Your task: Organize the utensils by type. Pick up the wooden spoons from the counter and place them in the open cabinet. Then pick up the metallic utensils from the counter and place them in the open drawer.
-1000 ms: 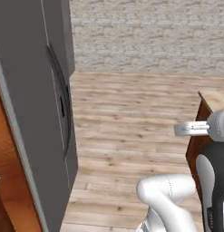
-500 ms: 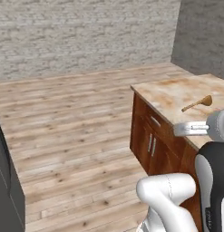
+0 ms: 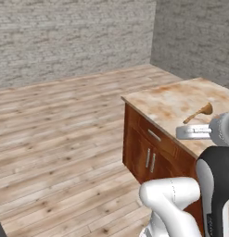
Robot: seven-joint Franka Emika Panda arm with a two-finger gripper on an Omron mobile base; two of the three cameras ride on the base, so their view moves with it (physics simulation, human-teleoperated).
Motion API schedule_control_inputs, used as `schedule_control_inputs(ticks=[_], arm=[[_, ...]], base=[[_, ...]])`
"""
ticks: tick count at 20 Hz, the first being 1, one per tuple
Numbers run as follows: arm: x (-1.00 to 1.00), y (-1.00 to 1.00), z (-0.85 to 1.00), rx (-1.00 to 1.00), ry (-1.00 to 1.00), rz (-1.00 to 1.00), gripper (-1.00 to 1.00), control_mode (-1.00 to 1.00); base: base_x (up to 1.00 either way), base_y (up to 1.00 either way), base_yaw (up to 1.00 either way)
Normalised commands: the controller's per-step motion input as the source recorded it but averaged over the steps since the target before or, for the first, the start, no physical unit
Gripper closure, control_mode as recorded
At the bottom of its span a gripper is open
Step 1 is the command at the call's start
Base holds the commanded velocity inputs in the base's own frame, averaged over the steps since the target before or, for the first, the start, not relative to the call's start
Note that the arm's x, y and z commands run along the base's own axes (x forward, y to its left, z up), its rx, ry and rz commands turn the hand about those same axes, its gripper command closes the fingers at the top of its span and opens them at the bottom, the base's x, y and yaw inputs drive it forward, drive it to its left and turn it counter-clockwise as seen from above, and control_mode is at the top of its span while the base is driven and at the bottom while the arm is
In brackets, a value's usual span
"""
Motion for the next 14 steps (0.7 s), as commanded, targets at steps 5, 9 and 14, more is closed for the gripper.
schedule_control_inputs(ticks=[5,9,14], arm=[[0.00,0.00,0.00,0.00,0.00,0.00,-1.00,1.00],[0.00,0.00,0.00,0.00,0.00,0.00,-1.00,1.00],[0.00,0.00,0.00,0.00,0.00,0.00,-1.00,1.00]], base=[[0.05,0.30,-0.41],[-0.18,0.20,-0.64],[0.04,0.53,-0.57]])
